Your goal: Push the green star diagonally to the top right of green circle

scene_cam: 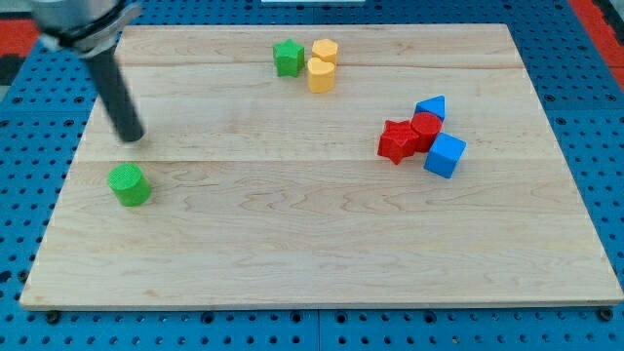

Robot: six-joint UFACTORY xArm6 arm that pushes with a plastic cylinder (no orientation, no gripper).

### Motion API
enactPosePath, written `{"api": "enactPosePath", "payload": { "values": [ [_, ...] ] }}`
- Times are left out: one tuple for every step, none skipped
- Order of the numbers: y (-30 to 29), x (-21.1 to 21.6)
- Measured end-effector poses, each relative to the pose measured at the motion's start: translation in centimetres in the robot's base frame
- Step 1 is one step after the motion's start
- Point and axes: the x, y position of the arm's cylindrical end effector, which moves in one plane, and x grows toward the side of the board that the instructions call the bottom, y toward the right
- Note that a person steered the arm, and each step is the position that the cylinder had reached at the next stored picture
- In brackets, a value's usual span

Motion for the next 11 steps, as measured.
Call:
{"api": "enactPosePath", "payload": {
  "values": [
    [3.8,5.5],
    [3.0,-2.9],
    [9.5,-14.7],
    [12.5,-23.0],
    [17.6,-20.3],
    [21.7,-10.9],
    [21.5,-8.5],
    [22.6,-12.2],
    [27.6,-7.9],
    [19.2,-3.2],
    [16.2,3.2]
  ]
}}
